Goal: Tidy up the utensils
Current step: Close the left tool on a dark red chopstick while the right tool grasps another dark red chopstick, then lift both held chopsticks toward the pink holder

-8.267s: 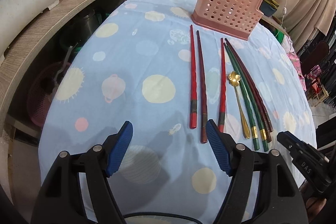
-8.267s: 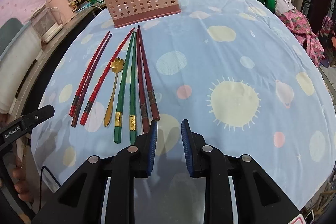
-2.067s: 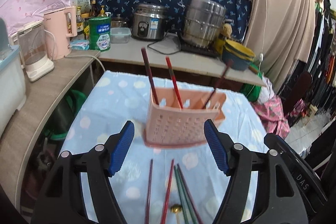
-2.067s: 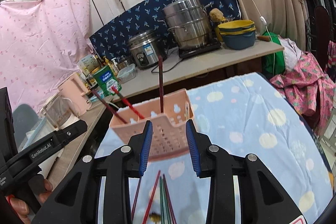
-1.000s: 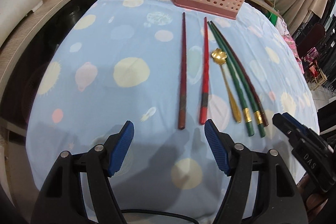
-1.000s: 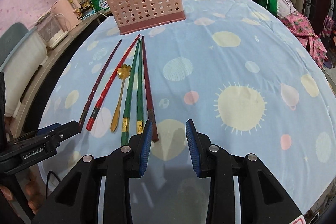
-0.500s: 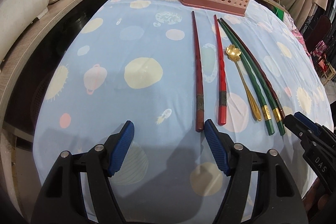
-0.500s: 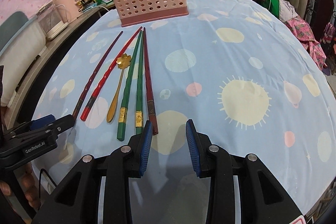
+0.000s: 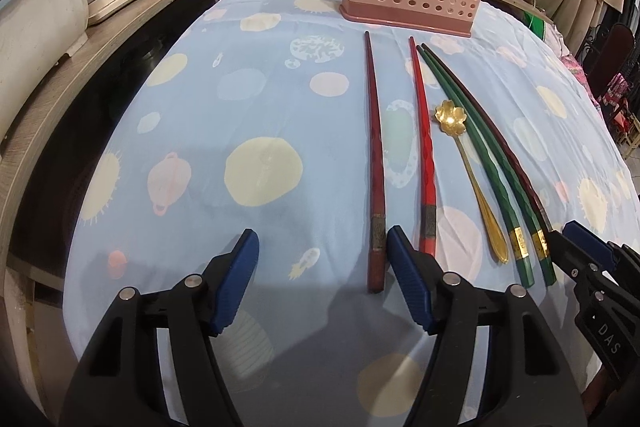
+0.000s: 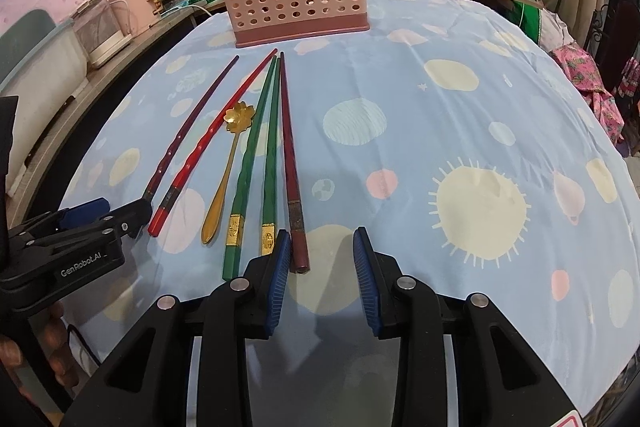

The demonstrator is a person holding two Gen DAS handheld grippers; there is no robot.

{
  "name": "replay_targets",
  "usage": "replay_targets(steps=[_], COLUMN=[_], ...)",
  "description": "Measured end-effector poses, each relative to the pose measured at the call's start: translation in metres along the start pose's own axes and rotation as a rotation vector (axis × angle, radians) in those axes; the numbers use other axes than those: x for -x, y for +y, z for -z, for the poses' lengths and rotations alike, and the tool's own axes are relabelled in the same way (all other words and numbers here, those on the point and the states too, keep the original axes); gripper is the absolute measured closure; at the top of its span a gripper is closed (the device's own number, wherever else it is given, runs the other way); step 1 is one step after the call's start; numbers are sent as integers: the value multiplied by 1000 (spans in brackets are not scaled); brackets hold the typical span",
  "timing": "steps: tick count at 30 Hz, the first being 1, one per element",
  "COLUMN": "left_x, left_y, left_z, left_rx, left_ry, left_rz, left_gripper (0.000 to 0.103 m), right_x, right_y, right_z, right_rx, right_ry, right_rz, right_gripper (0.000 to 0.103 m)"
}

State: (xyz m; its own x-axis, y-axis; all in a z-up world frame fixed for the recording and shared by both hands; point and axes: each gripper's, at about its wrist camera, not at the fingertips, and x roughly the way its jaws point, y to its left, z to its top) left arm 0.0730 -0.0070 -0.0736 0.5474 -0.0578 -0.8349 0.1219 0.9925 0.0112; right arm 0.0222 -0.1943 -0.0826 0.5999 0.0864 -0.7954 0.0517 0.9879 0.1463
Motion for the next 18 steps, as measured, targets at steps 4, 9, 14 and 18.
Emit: replay_targets(steps=[4,9,14,18], left_x=[-2,1,2,6], left_y=[-3,-7,-8,-5], left_z=[-3,-6,-5,-4], left_rx=[-7,-33,-30,-9], left_ry=[-13,-17,-8,9], left_rz=[1,43,70,91], left_gripper=[45,81,95,95], right_x=[-3,-6,-6,-2], right_y=[2,5,3,1], right_z=[-3,-6,-6,-5], right_rx=[11,26,28,20], right_ry=[-6,-13,-11,-13], right_rz=[2,7,-2,-10], right_gripper=[72,85,94,94])
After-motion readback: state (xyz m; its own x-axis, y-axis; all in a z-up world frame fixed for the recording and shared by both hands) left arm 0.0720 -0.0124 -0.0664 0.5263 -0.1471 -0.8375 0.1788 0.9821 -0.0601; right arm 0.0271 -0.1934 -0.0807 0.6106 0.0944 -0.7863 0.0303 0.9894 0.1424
